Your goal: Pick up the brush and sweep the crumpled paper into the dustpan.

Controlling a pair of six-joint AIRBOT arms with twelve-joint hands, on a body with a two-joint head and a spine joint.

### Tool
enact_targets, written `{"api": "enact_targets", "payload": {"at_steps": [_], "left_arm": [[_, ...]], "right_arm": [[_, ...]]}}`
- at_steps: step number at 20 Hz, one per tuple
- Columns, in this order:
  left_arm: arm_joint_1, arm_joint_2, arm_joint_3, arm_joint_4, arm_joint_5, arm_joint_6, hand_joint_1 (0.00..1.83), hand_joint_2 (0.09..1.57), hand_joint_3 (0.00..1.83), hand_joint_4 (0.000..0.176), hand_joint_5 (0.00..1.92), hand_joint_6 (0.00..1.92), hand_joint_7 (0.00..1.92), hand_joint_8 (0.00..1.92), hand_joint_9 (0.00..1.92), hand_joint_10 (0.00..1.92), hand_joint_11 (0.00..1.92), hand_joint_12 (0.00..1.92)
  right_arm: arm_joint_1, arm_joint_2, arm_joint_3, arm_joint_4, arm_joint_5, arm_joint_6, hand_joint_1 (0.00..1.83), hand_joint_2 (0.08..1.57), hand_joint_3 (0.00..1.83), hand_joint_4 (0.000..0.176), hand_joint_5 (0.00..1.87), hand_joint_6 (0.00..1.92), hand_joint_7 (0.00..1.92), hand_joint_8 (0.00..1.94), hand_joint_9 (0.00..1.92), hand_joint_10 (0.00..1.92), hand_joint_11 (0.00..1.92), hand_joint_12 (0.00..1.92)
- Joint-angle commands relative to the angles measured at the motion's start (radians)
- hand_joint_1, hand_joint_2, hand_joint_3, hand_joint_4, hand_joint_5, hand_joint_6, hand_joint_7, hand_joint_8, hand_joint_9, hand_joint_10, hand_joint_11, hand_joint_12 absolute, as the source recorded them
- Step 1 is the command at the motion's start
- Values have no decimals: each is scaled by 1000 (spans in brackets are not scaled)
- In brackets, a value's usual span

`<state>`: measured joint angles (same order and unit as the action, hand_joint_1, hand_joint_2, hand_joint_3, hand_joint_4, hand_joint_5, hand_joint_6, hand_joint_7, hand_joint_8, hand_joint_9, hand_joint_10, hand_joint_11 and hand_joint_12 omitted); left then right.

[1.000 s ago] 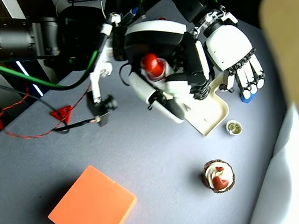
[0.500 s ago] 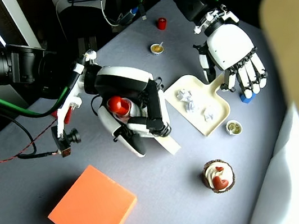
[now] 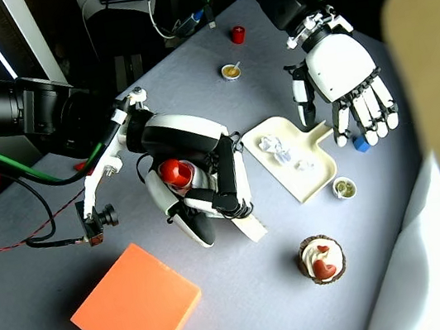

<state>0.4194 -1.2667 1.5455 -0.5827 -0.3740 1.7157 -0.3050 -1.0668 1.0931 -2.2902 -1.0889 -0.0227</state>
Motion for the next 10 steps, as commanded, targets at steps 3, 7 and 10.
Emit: {"api": "enact_targets", "payload": {"at_steps": [3, 7, 10], "left_arm": [[-16, 19, 5, 20, -106, 4, 860, 929, 0, 167, 649, 2, 266, 1, 212, 1, 2, 361], [-17, 26, -1, 21, -101, 5, 891, 915, 0, 155, 691, 12, 268, 6, 204, 6, 9, 334], [-28, 33, -4, 19, -104, 4, 922, 925, 0, 124, 710, 12, 258, 0, 200, 1, 26, 346]], "right_arm": [[6, 19, -22, -72, -47, -25, 1090, 971, 0, 104, 973, 1921, 1100, 1941, 1162, 1921, 1109, 1921], [6, 53, -85, -6, -2, -73, 958, 782, 0, 0, 849, 1064, 516, 1941, 439, 1921, 306, 1921], [8, 56, -87, -6, -2, -79, 709, 794, 0, 41, 389, 707, 141, 1267, 74, 1525, 1, 1613]]}}
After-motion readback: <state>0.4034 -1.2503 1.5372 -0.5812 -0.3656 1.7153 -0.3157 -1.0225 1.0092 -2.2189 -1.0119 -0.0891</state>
